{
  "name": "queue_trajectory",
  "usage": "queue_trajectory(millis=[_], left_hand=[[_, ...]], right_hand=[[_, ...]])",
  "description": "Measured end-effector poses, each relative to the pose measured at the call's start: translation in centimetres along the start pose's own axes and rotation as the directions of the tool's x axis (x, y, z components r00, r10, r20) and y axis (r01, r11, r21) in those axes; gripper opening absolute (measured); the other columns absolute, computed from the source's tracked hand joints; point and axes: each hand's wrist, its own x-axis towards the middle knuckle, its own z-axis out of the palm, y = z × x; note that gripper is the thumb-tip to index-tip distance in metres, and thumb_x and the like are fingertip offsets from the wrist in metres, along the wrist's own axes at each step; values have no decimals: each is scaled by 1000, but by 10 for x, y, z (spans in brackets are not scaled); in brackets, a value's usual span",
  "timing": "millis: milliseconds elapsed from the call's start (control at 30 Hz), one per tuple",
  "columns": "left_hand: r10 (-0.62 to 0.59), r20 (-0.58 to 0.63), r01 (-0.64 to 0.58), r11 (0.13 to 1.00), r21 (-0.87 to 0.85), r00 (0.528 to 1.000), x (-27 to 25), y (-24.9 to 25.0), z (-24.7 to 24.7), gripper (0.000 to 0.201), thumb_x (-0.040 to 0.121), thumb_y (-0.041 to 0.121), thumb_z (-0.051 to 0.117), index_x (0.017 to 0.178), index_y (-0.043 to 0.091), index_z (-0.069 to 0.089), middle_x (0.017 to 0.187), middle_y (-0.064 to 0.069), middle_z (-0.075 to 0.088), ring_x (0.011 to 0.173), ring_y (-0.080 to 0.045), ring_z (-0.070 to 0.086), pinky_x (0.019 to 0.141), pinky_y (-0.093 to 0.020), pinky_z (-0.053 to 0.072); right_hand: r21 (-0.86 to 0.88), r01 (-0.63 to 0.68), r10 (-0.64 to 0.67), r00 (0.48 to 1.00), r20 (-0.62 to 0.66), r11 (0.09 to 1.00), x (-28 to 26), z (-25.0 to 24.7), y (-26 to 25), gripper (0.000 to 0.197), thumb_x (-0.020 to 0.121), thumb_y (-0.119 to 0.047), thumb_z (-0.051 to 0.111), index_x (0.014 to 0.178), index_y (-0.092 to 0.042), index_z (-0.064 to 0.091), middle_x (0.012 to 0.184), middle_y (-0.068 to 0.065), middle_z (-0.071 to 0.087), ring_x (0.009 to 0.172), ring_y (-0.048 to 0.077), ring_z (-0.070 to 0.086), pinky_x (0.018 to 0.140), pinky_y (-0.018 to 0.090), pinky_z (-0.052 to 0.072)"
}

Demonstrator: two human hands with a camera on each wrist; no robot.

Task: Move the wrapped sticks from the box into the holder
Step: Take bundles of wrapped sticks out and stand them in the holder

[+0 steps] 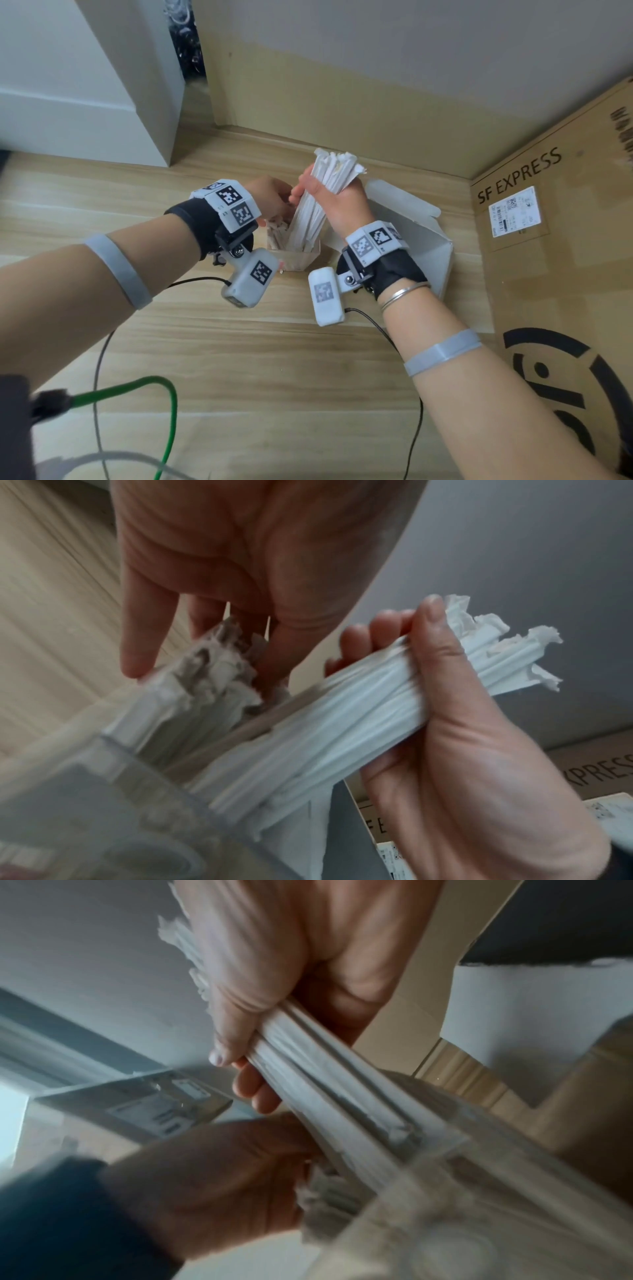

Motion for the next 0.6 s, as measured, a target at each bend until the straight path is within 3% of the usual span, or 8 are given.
queue_trajectory(millis=[67, 133, 200, 267, 367, 467, 533, 600], left_hand=[[-9, -6, 9, 1000, 25, 1000, 0, 1, 0, 9, 90, 11, 48, 92, 17, 54, 72, 2, 56, 71, -17, 57, 59, -23, 49], [-15, 30, 14, 1000, 13, 999, -2, 1, 1, 24, 90, 9, 45, 109, 14, 59, 91, -4, 64, 86, -21, 62, 74, -29, 55], [-10, 65, 10, 1000, -2, 998, -4, 0, 1, 37, 90, 10, 46, 126, 17, 56, 115, -7, 64, 104, -22, 61, 90, -33, 52], [5, 63, -7, 1000, 28, 998, -6, 2, 0, 41, 92, 11, 46, 132, 18, 50, 124, -6, 61, 101, -19, 58, 84, -27, 47], [17, 24, -18, 1000, 23, 1000, -6, 4, 3, 46, 93, 3, 42, 136, 17, 48, 133, -6, 56, 113, -22, 57, 76, -24, 43], [5, 42, -2, 997, -75, 999, -4, 2, 4, 47, 92, -2, 37, 130, 19, 53, 131, -7, 57, 103, -21, 55, 64, -21, 44], [-9, 46, 13, 995, -97, 999, -5, 0, 4, 43, 92, 2, 41, 129, 19, 53, 128, -7, 59, 98, -18, 55, 70, -24, 47], [-22, 35, 24, 997, -73, 999, -4, -1, 4, 40, 93, 8, 45, 132, 17, 51, 126, -8, 60, 104, -23, 59, 83, -31, 50]], right_hand=[[-131, 5, 2, 999, 53, 991, -3, 3, 5, 10, 88, -16, 62, 80, -11, 65, 80, -2, 68, 75, -1, 65, 79, 12, 49], [-194, -57, 66, 997, 43, 979, -4, 6, 12, 14, 82, -28, 67, 91, -19, 67, 100, 1, 70, 94, 8, 64, 93, 27, 49], [-235, -116, 117, 993, -10, 965, -5, 8, 18, 42, 68, -43, 74, 105, -27, 61, 117, 10, 62, 107, 18, 60, 96, 36, 47], [-312, -157, 156, 987, -29, 937, -4, 7, 18, 56, 61, -45, 76, 112, -39, 53, 126, 8, 49, 115, 21, 54, 103, 39, 44], [-467, -223, 262, 965, 18, 855, -6, -1, 17, 70, 70, -34, 78, 131, -40, 44, 139, 2, 30, 125, 21, 43, 108, 29, 33], [-549, -228, 311, 948, 62, 804, -11, -4, 18, 79, 67, -35, 80, 135, -42, 40, 151, -4, 18, 140, 21, 25, 115, 37, 26], [-568, -100, 212, 968, 134, 817, -14, -3, 15, 60, 70, -29, 78, 124, -35, 54, 151, -5, 24, 140, 17, 24, 115, 37, 24], [-495, 60, 35, 983, 180, 867, -14, -3, 9, 21, 75, -16, 74, 93, -23, 66, 139, -8, 44, 127, 12, 42, 105, 28, 34]])
